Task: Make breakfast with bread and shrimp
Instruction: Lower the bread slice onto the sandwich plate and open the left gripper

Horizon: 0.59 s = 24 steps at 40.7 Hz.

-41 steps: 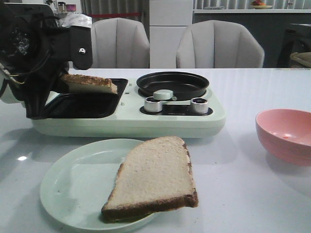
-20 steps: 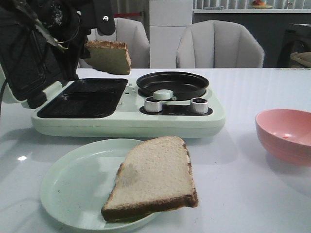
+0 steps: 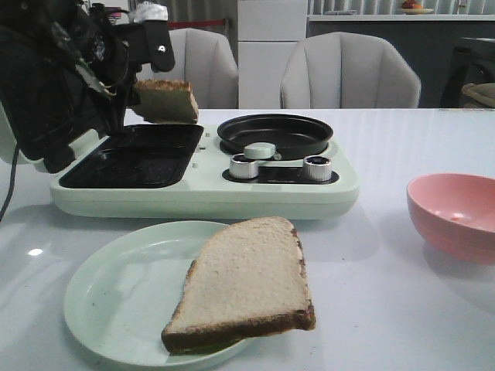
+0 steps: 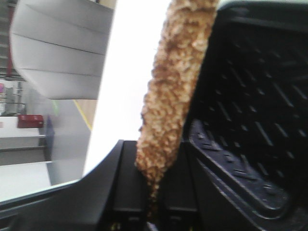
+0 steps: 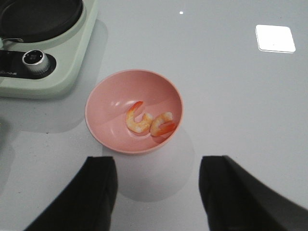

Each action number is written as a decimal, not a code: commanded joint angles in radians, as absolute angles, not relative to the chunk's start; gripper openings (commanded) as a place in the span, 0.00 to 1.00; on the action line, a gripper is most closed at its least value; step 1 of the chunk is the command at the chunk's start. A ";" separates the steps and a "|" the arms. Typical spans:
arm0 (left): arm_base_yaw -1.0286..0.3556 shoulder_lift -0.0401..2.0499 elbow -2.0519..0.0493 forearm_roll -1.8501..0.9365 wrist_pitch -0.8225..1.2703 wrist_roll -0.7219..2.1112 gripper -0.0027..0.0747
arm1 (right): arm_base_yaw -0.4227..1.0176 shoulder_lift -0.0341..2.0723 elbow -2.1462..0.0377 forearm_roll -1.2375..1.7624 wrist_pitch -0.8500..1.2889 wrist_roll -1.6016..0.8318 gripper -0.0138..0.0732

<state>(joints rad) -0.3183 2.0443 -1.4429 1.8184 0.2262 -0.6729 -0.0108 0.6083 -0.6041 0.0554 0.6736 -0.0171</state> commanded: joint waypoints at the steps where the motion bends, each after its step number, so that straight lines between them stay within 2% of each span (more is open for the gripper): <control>1: -0.314 1.997 -1.479 1.857 0.246 -0.682 0.16 | -0.010 0.616 -0.632 0.052 0.594 -0.018 0.72; 12: -0.314 1.993 -1.392 1.857 0.239 -0.682 0.17 | -0.010 0.616 -0.632 0.053 0.591 -0.018 0.72; 16: -0.316 1.985 -1.346 1.857 0.255 -0.682 0.21 | -0.010 0.616 -0.632 0.053 0.591 -0.018 0.72; 19: -0.316 1.978 -1.323 1.857 0.255 -0.682 0.26 | -0.010 0.616 -0.632 0.053 0.591 -0.018 0.72; 24: -0.316 1.970 -1.320 1.857 0.253 -0.682 0.44 | -0.010 0.616 -0.632 0.054 0.589 -0.018 0.72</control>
